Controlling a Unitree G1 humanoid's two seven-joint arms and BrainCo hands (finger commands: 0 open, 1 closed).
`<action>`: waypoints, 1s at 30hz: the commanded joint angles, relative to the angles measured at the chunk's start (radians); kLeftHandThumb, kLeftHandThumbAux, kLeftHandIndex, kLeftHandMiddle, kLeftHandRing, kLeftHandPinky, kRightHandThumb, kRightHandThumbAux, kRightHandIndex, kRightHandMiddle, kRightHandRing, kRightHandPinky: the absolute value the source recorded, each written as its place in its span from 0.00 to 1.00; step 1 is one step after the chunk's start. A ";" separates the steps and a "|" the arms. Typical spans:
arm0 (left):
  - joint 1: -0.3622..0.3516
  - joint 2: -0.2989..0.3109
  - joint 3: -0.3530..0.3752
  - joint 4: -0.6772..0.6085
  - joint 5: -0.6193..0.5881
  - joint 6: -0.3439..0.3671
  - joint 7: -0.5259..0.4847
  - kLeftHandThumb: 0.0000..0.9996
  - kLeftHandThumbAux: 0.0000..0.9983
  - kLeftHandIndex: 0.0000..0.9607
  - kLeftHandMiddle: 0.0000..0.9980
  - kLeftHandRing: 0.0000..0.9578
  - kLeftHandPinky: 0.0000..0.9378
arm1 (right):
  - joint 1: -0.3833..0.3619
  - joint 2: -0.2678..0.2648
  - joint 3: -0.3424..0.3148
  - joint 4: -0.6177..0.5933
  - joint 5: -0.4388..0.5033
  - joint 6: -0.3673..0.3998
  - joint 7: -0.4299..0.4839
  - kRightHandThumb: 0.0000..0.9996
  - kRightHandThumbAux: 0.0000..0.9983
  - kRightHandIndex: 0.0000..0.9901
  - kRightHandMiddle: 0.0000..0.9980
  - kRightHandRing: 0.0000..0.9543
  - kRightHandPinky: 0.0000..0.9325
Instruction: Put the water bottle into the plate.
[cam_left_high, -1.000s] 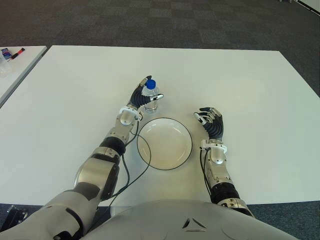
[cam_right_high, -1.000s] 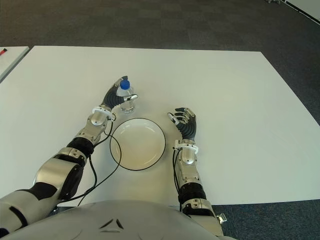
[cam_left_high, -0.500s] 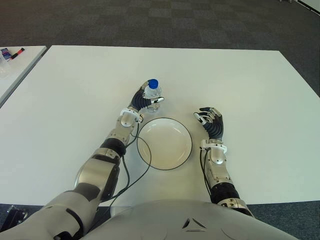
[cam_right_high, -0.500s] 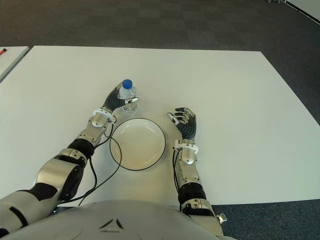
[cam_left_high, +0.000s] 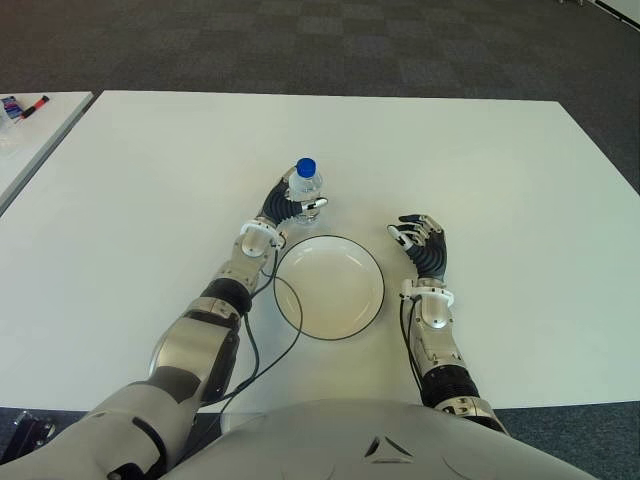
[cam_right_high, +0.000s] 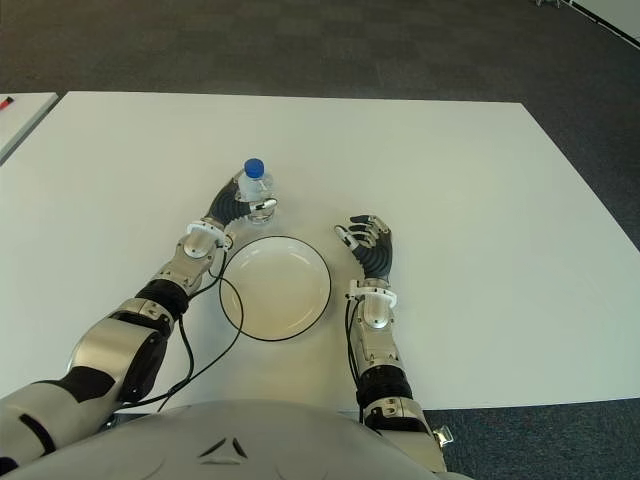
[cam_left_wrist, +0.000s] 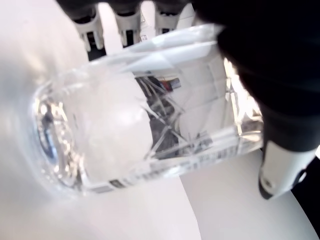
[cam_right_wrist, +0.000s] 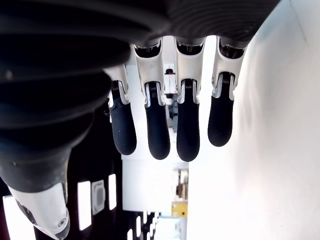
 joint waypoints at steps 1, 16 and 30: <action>0.019 -0.002 -0.002 0.016 0.007 -0.005 0.004 0.00 0.66 0.00 0.09 0.13 0.18 | 0.034 0.007 -0.005 0.024 0.009 0.026 0.003 0.70 0.72 0.42 0.42 0.46 0.48; 0.013 0.001 -0.005 0.038 0.020 -0.012 0.026 0.11 0.66 0.00 0.11 0.16 0.22 | 0.032 0.007 -0.004 0.029 0.011 0.021 0.003 0.70 0.72 0.42 0.42 0.46 0.48; 0.017 -0.004 -0.005 0.026 0.033 -0.003 0.089 0.45 0.64 0.04 0.17 0.23 0.32 | 0.031 0.007 -0.004 0.029 0.007 0.022 -0.003 0.70 0.72 0.42 0.42 0.46 0.48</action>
